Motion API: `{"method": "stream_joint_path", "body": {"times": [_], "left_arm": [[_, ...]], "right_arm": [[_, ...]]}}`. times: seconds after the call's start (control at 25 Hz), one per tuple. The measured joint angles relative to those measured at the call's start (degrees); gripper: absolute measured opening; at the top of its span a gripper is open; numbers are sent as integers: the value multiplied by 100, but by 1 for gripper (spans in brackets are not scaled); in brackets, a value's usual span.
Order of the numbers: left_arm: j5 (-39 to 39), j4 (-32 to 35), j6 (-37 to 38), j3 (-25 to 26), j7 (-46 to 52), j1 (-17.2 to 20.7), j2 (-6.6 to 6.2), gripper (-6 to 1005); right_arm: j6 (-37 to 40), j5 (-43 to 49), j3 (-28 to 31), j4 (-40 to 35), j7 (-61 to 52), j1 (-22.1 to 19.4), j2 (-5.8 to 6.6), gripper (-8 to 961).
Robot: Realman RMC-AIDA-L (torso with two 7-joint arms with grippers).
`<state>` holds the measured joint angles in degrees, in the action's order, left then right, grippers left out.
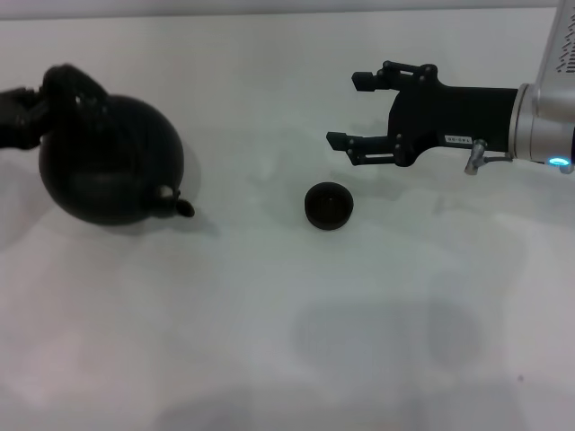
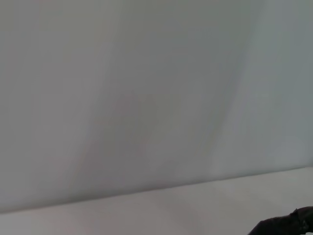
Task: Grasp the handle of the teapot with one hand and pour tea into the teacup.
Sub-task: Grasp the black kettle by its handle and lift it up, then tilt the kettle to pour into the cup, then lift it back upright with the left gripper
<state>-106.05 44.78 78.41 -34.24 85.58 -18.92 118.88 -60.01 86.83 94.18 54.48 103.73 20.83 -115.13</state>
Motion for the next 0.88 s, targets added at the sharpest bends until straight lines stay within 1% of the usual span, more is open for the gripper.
{"method": "stream_joint_path", "body": {"times": [0.28,0.48,0.72,0.88], "left_arm": [[99,1140,-11,-830,660,-10,4,186],[-234,1768,-256,-1355,1081,-134,2,186],[-675,2128,-739,-1838,1657,-327,4,184],[-834,2194,-999,-2105,1708,-441,1,183]], "right_arm": [[-19,-160,4,-16,132,-9,0,871],[-36,-349,3,-17,296,-46,2,871],[-50,-407,23,-17,372,-82,8,871],[-53,-492,22,-23,454,-115,16,871]]}}
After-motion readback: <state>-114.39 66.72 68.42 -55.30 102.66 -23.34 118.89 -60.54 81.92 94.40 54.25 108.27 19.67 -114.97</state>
